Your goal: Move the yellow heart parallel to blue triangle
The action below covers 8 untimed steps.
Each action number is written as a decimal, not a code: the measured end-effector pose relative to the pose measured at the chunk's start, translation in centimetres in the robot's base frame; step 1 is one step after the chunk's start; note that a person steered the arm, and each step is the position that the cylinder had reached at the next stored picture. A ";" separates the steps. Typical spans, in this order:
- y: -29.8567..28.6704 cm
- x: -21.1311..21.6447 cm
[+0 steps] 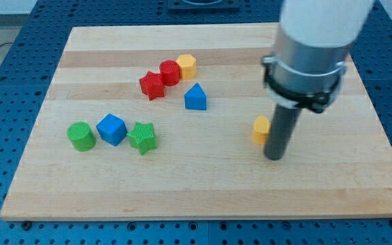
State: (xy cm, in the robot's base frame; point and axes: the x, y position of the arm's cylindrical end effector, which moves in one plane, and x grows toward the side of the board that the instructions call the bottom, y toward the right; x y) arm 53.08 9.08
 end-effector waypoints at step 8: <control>-0.3 -12.2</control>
